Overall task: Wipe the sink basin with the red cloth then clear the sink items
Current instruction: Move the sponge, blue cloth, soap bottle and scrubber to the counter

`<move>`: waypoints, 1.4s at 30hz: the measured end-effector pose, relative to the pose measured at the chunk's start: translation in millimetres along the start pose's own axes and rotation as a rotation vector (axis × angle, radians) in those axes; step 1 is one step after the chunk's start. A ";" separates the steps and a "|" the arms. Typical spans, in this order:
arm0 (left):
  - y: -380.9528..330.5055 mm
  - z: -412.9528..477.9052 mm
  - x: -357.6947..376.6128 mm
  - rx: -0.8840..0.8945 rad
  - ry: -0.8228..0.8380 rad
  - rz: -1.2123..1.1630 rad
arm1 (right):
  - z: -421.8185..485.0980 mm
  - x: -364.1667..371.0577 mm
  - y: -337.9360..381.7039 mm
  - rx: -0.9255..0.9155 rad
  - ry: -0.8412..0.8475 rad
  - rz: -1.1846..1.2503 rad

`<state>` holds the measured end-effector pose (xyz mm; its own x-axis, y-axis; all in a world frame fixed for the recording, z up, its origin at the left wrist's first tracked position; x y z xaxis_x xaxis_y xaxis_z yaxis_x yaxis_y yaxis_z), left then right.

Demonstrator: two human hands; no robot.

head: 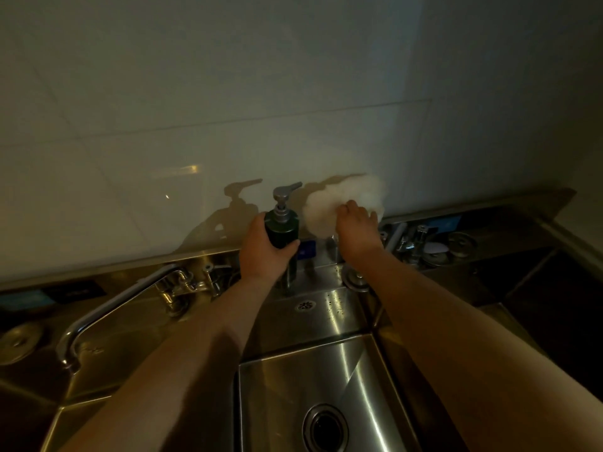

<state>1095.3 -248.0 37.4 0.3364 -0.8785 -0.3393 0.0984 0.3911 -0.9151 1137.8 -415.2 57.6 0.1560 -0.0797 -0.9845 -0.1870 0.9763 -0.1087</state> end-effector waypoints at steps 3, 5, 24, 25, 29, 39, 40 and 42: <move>-7.1 -12.7 -16.6 0.005 0.006 -0.012 | -19.1 -10.0 16.8 -0.035 -0.015 0.078; -8.6 -24.0 -30.1 -0.008 0.012 -0.009 | -34.4 -15.2 31.2 -0.056 -0.038 0.121; 50.2 -212.0 -265.8 -0.114 -0.042 0.002 | -205.1 -35.5 246.6 -0.253 0.094 0.247; 53.2 -220.5 -281.9 -0.115 -0.047 0.003 | -214.6 -38.3 262.8 -0.261 0.075 0.290; 64.8 -253.3 -342.9 -0.090 -0.079 0.042 | -247.2 -46.9 315.3 -0.307 0.055 0.325; 91.8 -283.4 -440.0 -0.087 -0.179 0.154 | -283.4 -56.0 410.2 -0.440 0.026 0.280; 94.2 -282.0 -446.4 -0.089 -0.185 0.159 | -281.6 -56.8 414.8 -0.451 0.033 0.279; 98.6 -277.0 -457.2 -0.091 -0.198 0.161 | -276.8 -58.3 423.5 -0.473 0.036 0.276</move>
<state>691.7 116.2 42.0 0.5184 -0.7326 -0.4411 -0.0529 0.4874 -0.8716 781.1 -52.7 30.9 0.0076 0.1516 -0.9884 -0.6330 0.7659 0.1126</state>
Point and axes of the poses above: each hand's wrist, its own z-axis towards the middle knuckle, its own x-axis out of the palm, y = z × x, the point moved 2 cm from there along z, towards the middle knuckle, and after that the axes turned 11 degrees about -z, right-handed, at the moved point
